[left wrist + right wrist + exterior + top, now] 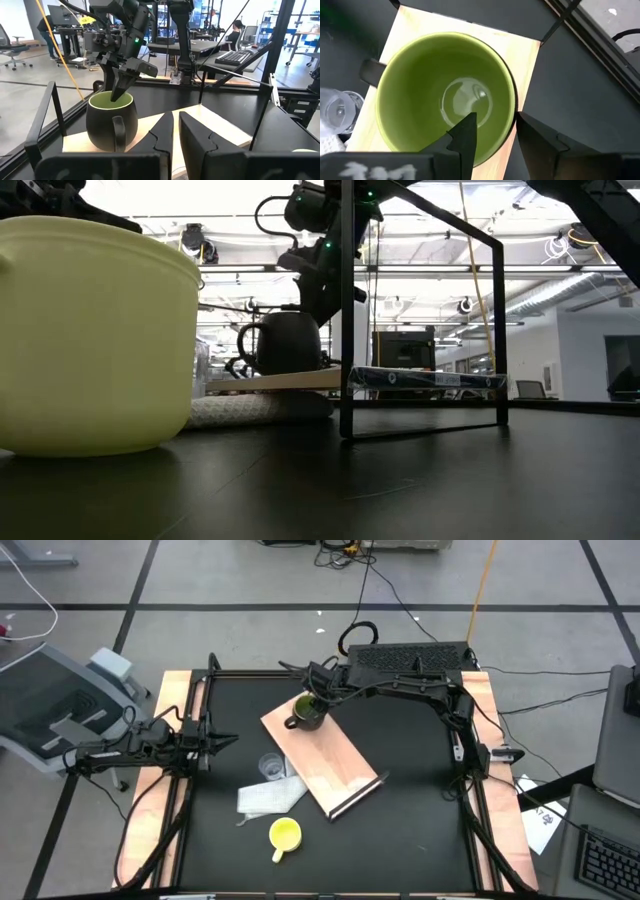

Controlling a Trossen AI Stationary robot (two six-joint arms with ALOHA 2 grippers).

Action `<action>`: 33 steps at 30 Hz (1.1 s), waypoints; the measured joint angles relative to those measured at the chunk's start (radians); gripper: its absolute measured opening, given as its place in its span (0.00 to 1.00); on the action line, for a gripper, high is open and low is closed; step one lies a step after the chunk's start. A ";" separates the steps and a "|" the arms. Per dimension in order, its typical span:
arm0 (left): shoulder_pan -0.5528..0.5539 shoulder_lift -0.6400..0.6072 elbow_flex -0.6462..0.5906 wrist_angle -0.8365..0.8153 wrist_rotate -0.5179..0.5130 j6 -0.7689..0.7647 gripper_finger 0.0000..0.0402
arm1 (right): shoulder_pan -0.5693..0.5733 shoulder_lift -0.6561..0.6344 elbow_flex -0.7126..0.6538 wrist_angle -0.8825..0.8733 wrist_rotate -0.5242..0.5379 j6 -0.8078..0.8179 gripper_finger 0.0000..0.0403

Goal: Stack small to large cups/mugs on shelf
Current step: Put the black mug on the shelf

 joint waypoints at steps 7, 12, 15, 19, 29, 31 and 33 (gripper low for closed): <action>0.000 0.000 0.000 -0.001 0.000 0.000 0.08 | 0.001 0.000 0.000 -0.004 -0.001 -0.011 0.32; 0.000 0.000 0.000 -0.001 0.000 0.000 0.08 | 0.002 0.000 0.000 -0.016 -0.002 -0.028 0.32; 0.000 0.000 0.000 -0.001 0.000 0.000 0.08 | 0.002 0.000 0.000 -0.017 -0.002 -0.038 0.32; 0.000 0.000 0.000 -0.002 0.000 0.000 0.08 | 0.005 0.000 0.000 -0.013 -0.019 -0.053 0.33; 0.000 0.000 0.000 -0.003 0.000 0.000 0.08 | 0.007 0.000 -0.001 0.003 -0.032 -0.028 0.53; 0.000 0.000 0.000 -0.003 0.000 0.000 0.08 | 0.007 0.000 -0.001 0.005 -0.032 -0.022 0.56; 0.000 0.000 0.000 -0.003 0.000 0.000 0.08 | 0.006 0.000 -0.001 0.005 -0.032 -0.023 0.58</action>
